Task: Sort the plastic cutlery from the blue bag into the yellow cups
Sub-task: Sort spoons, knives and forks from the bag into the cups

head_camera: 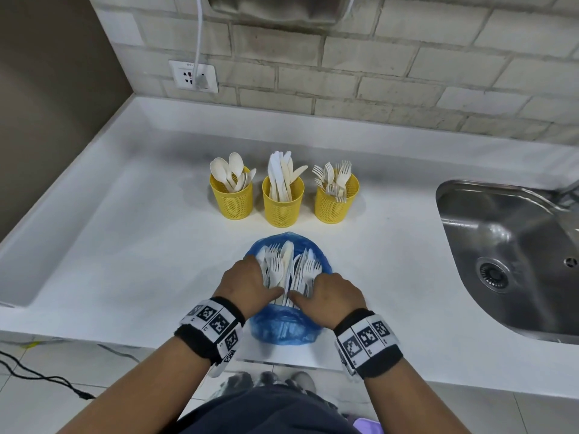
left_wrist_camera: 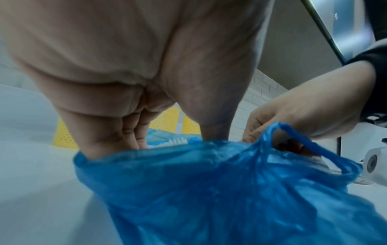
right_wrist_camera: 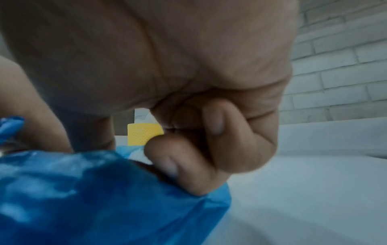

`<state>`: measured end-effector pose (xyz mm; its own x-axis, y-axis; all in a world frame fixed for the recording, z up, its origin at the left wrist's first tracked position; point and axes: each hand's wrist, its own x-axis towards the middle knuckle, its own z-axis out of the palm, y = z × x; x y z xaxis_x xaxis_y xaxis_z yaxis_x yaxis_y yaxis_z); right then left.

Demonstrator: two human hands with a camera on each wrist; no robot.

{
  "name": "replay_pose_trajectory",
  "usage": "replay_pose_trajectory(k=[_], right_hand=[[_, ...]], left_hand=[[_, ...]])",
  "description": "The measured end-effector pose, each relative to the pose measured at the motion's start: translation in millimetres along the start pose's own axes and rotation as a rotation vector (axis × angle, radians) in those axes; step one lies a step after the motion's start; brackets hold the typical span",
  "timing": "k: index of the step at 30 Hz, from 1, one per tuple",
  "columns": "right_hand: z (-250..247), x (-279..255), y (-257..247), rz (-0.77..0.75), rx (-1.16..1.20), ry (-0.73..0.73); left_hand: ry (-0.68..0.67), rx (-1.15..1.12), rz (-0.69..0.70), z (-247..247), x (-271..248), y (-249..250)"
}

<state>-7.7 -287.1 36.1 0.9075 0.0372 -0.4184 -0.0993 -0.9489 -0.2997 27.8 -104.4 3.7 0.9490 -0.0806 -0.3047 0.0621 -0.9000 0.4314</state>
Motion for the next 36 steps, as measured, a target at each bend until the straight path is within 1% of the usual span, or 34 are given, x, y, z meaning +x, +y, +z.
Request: replay_pose_trajectory(k=[2, 4, 7, 10, 12, 16, 19, 22, 26, 29, 32, 36], right_hand=[[2.9, 5.0, -4.4, 0.018, 0.007, 0.003], [5.9, 10.1, -7.1, 0.026, 0.063, -0.002], [8.0, 16.9, -7.4, 0.036, 0.169, -0.011], [7.3, 20.9, -6.4, 0.056, 0.185, 0.009], [7.0, 22.4, -5.8, 0.06, 0.178, 0.022], [10.6, 28.0, -8.9, 0.043, 0.166, 0.014], [12.1, 34.0, -9.3, 0.04, 0.251, -0.01], [12.9, 36.8, -7.5, 0.053, 0.323, 0.001], [16.8, 34.4, -8.1, 0.071, 0.336, 0.019], [17.9, 35.2, -10.5, 0.074, 0.304, 0.046], [17.7, 38.2, -12.3, 0.066, 0.353, 0.028], [14.1, 38.4, -9.2, 0.049, 0.442, 0.015]], left_hand=[[-0.013, 0.001, 0.011, -1.4, 0.6, 4.8], [-0.037, -0.015, 0.013, -4.7, 0.5, 9.3], [-0.072, -0.077, 0.01, -10.3, 0.0, 12.5], [-0.095, -0.144, -0.013, -10.3, 4.5, 7.8], [-0.084, -0.161, -0.028, -8.8, 5.3, 6.9], [-0.053, -0.164, -0.012, -6.3, 4.6, 8.7], [-0.08, -0.167, -0.031, -9.3, 6.4, 8.0], [-0.104, -0.188, -0.02, -14.7, 8.7, 6.0], [-0.08, -0.181, 0.012, -13.5, 7.6, 6.4], [-0.075, -0.109, 0.038, -7.6, 4.5, 11.7], [-0.089, -0.049, 0.057, -7.2, 4.2, 17.2], [-0.094, -0.181, 0.025, -9.5, 6.0, 14.1]])
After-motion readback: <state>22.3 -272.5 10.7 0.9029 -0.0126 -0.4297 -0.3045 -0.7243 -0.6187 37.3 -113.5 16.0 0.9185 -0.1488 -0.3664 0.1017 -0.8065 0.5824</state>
